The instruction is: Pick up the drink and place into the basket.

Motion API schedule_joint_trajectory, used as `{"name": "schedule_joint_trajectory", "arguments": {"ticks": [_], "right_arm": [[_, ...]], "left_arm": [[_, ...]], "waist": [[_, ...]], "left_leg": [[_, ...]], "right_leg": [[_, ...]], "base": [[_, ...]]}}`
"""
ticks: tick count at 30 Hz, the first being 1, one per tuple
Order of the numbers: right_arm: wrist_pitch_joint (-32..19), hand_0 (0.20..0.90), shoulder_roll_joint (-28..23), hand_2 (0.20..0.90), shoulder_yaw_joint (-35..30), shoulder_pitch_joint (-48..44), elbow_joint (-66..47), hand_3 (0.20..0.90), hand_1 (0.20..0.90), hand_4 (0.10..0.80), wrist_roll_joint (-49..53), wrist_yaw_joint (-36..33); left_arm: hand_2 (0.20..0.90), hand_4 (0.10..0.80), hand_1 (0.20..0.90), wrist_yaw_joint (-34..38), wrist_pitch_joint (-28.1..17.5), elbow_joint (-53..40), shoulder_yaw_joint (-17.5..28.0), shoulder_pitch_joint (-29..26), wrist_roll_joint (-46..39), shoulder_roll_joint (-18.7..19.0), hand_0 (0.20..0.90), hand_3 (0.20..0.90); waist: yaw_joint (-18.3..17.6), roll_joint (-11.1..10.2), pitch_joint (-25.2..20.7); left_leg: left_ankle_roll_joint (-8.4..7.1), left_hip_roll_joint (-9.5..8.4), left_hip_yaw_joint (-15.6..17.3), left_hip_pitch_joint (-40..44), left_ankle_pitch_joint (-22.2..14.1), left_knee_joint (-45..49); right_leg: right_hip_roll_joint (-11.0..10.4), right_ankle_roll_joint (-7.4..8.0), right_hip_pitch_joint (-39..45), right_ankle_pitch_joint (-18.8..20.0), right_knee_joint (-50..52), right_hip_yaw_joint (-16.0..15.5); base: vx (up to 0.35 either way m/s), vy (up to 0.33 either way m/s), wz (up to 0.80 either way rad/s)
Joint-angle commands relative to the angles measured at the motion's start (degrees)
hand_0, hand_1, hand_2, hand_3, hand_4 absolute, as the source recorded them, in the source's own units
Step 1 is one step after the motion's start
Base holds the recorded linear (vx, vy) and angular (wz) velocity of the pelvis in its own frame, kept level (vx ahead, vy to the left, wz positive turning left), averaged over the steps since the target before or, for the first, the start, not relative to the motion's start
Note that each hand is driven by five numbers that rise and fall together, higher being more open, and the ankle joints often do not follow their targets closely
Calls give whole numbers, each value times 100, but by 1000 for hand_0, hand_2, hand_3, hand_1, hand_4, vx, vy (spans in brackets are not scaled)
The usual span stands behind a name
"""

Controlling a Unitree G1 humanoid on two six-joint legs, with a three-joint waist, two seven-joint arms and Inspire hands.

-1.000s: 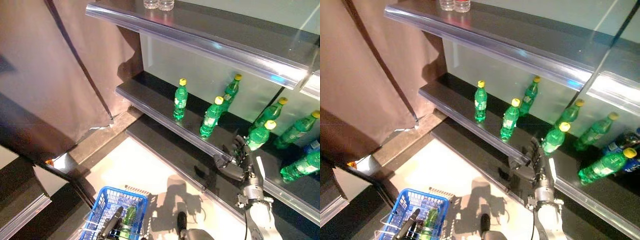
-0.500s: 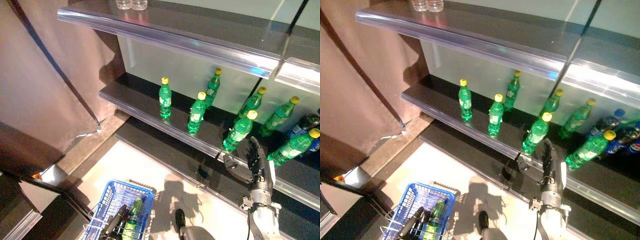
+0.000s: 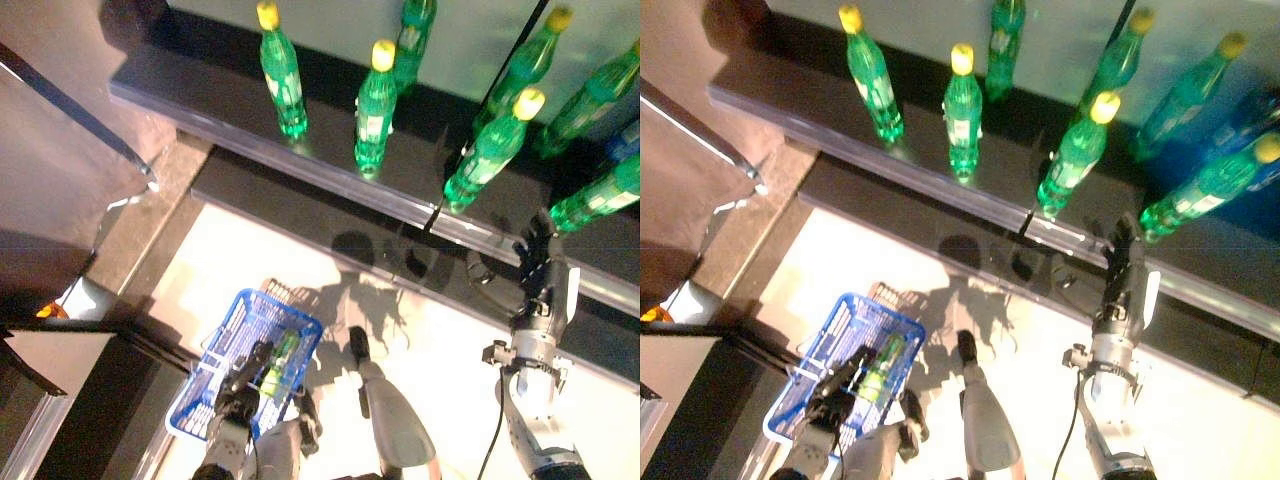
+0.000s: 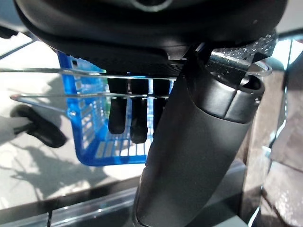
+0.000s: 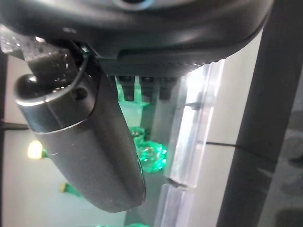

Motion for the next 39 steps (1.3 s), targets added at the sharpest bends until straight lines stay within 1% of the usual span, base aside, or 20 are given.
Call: {"name": "schedule_joint_trajectory", "arguments": {"ticks": [1, 2, 3, 4, 5, 12, 19, 22, 27, 31, 39], "right_arm": [[-834, 900, -455, 900, -291, -397, -712, 900, 900, 800, -352, -305], [-854, 900, -470, 900, -322, -442, -724, 900, 900, 800, -387, -348], [-874, 900, -482, 900, -344, -491, -747, 900, 900, 800, -464, -410], [-877, 900, -508, 900, -364, -533, -755, 900, 900, 800, -490, -442], [-874, 900, -550, 900, -426, -606, -813, 900, 900, 800, -534, -511], [-814, 900, -608, 900, -666, -831, -1299, 900, 900, 800, -850, -861], [-713, 900, -632, 900, -866, -913, -1728, 900, 900, 800, -861, -765], [-494, 900, -631, 900, -906, -971, -1841, 900, 900, 800, -584, -558], [-179, 900, -649, 900, -898, -1129, -1715, 900, 900, 800, 52, -229], [120, 900, -618, 900, -885, -1244, -1588, 900, 900, 800, 307, -267], [477, 900, -543, 900, -924, -1380, -1408, 900, 900, 800, 436, -259]], "left_arm": [[300, 100, 300, -484, -936, -891, 262, 145, -356, 473, 300, 200], [300, 100, 300, -476, -940, -911, 249, 137, -369, 475, 300, 200], [300, 100, 300, -468, -952, -924, 243, 120, -392, 474, 300, 200], [300, 100, 300, -476, -953, -920, 252, 113, -395, 474, 300, 200], [300, 100, 300, -446, -952, -926, 265, 107, -403, 479, 300, 200], [300, 100, 300, -385, -861, -942, 461, 113, -420, 535, 300, 200], [300, 100, 300, -465, -787, -1013, 580, 172, -369, 536, 300, 200], [300, 100, 300, -497, -745, -1057, 599, 201, -345, 540, 300, 200], [300, 100, 300, -489, -640, -1065, 590, 230, -285, 586, 300, 200], [300, 100, 300, -438, -558, -993, 600, 219, -248, 649, 300, 200], [300, 100, 300, -366, -358, -932, 622, 255, -111, 715, 300, 200]], "waist": [[38, 55, -95], [53, 117, -63], [37, 80, -9], [37, 86, 15], [54, 143, 64], [83, 148, 191], [119, 160, 192], [144, 148, 192], [228, 117, 191], [292, 82, 191], [414, 66, 189]], "left_leg": [[107, 149, -407, -816, -236, 1137], [76, 170, -481, -827, -374, 1206], [101, 164, -430, -960, -216, 1263], [99, 175, -447, -1026, -210, 1327], [58, 213, -534, -1057, -342, 1442], [17, 334, -623, -1424, -247, 1795], [6, 391, -670, -1581, -222, 1967], [-18, 425, -680, -1578, -191, 2018], [-34, 454, -701, -1584, -151, 2131], [-51, 483, -746, -1576, -118, 2231], [-55, 469, -868, -1576, -48, 2316]], "right_leg": [[-156, 268, -219, -1306, 1143, 19], [-123, 289, -220, -1454, 1216, 11], [-147, 242, -325, -1326, 1217, 16], [-142, 228, -366, -1338, 1247, 10], [-98, 232, -355, -1507, 1320, -4], [-15, 128, -526, -1615, 1496, -34], [11, 101, -568, -1675, 1603, -48], [17, 98, -505, -1685, 1608, -58], [-5, 82, -387, -1685, 1593, -136], [-17, 69, -274, -1703, 1615, -192], [-56, 42, -109, -1718, 1661, -291]], "base": [[47, 37, -7], [-44, 2, -10], [-21, -9, -11], [-12, -19, -15], [76, 8, -13], [17, -18, -2], [0, 0, 0], [45, -20, 1], [44, -29, 0], [62, -37, 2], [68, -37, 5]]}}
